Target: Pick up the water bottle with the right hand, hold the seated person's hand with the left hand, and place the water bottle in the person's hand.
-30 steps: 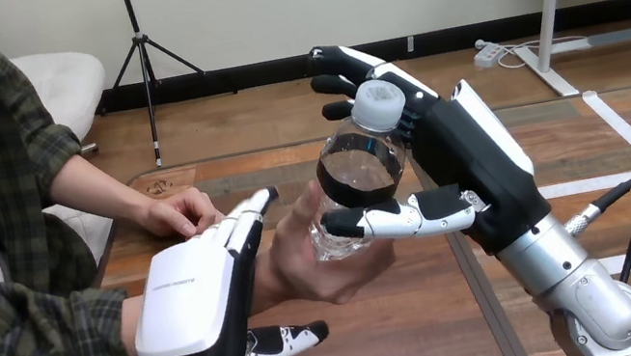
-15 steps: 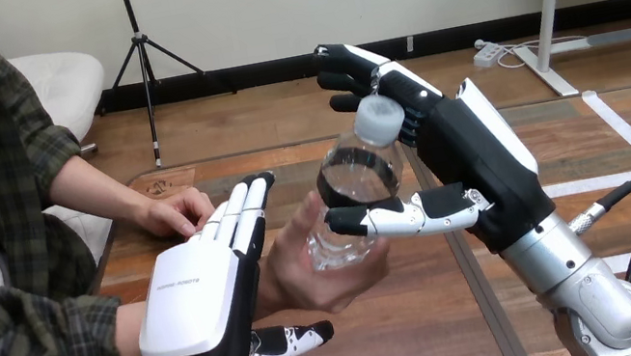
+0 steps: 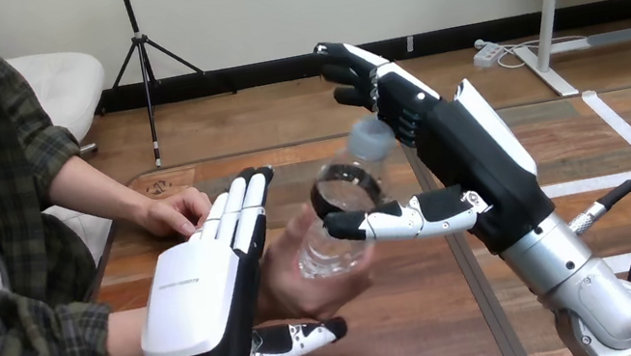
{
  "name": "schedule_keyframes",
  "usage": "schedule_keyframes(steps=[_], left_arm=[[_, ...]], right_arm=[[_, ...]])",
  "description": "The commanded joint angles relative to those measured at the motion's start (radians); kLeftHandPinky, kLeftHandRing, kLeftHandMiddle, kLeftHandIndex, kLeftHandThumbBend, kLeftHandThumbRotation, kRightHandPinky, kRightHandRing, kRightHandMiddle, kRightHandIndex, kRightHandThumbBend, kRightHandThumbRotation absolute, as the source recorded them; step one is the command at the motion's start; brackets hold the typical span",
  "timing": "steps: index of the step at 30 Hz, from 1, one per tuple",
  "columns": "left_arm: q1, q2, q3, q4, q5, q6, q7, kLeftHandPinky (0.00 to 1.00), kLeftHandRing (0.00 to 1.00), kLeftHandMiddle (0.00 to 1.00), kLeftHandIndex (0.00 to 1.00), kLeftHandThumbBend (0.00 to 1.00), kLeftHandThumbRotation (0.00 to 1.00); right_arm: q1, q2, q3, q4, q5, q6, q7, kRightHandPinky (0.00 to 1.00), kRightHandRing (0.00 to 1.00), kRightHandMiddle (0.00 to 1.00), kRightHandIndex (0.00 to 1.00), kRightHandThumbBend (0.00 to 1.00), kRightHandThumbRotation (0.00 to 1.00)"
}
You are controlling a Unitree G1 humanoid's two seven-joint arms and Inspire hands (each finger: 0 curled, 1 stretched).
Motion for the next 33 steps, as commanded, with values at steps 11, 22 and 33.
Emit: schedule_keyframes(steps=[11, 22, 33], left_arm=[[-0.045, -0.018, 0.024, 0.081, -0.258, -0.284, 0.005, 0.93, 1.00, 1.00, 1.00, 1.00, 0.41], [-0.060, -0.100, 0.036, 0.215, -0.494, -0.536, -0.031, 0.98, 1.00, 1.00, 1.00, 0.95, 0.56], [-0.073, -0.162, 0.050, 0.310, -0.534, -0.677, -0.041, 0.98, 0.98, 0.99, 1.00, 0.85, 0.74]], right_arm=[[-0.045, -0.002, -0.014, -0.034, 0.024, -0.021, -0.017, 0.95, 0.98, 0.99, 0.94, 0.80, 0.18], [-0.017, 0.027, -0.023, -0.039, 0.065, -0.042, -0.035, 0.94, 0.97, 0.97, 0.93, 0.77, 0.24], [0.016, 0.067, -0.036, -0.035, 0.064, -0.076, -0.100, 0.90, 0.93, 0.94, 0.90, 0.73, 0.37]])
